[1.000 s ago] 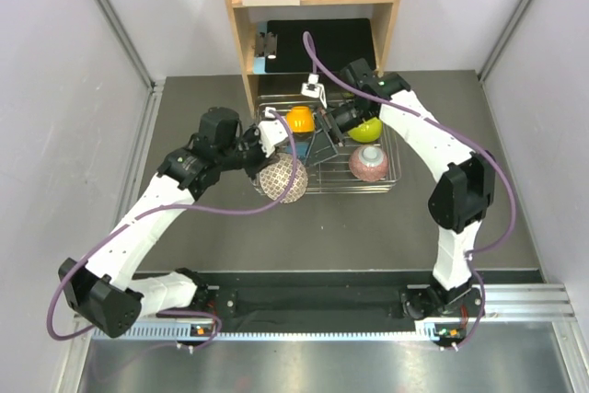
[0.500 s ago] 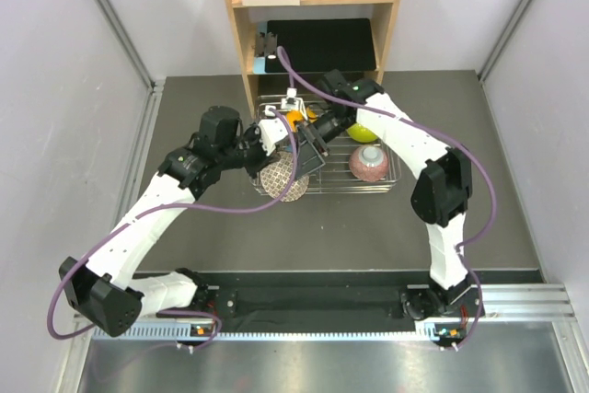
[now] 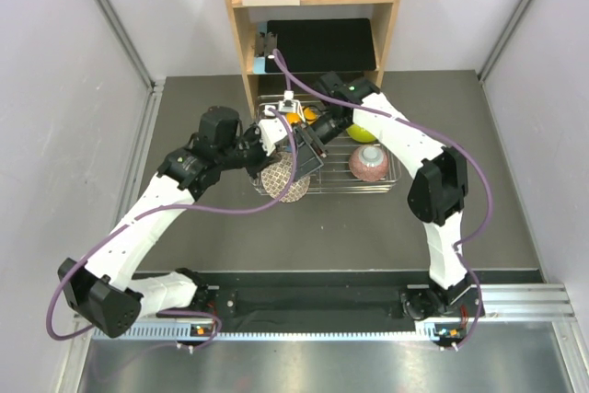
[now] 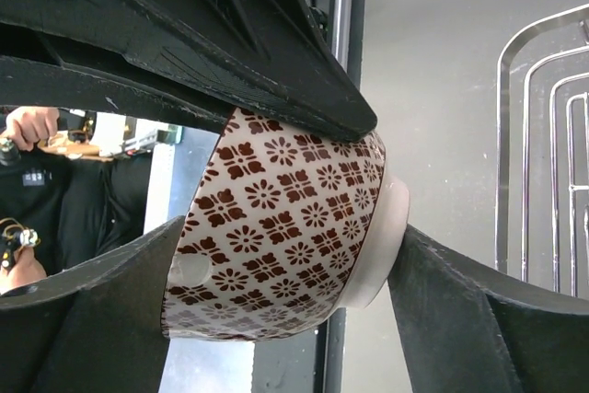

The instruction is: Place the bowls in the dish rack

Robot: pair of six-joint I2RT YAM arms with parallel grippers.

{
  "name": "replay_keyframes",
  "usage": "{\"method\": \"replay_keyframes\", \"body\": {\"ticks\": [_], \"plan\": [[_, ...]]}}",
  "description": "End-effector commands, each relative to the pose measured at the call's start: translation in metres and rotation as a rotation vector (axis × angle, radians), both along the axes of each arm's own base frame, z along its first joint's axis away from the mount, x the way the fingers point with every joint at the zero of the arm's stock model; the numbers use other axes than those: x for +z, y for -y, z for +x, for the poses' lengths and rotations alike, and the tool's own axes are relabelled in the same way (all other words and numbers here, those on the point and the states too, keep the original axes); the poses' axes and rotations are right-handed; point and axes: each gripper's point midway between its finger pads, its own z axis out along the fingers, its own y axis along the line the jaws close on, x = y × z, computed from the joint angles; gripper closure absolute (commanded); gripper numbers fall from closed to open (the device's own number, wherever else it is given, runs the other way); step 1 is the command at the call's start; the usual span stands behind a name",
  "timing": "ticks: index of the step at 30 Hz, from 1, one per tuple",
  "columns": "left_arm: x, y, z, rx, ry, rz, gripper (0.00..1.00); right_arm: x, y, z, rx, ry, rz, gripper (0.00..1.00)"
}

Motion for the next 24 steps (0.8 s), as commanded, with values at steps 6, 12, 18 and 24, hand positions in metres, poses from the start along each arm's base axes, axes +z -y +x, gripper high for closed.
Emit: {"method": "replay_keyframes", "body": {"ticks": [6, 12, 18, 24], "plan": [[0.0436, 0.0067, 0.007, -0.005, 0.141, -0.094, 1.0, 0.0291, -0.0044, -0.0072, 0.048, -0.027, 0.133, 0.46], [0.0439, 0.0072, 0.0069, -0.009, 0.137, -0.092, 1.0, 0.0323, -0.003, -0.0091, 0.053, -0.015, 0.142, 0.66], [0.044, 0.009, 0.0038, -0.028, 0.131, -0.092, 0.58, 0.0294, -0.0009, -0.006, 0.043, -0.001, 0.13, 0.77], [0.0459, 0.0089, -0.0001, -0.041, 0.13, -0.092, 0.41, 0.0265, 0.0006, -0.0034, 0.032, 0.007, 0.118, 0.87]]}}
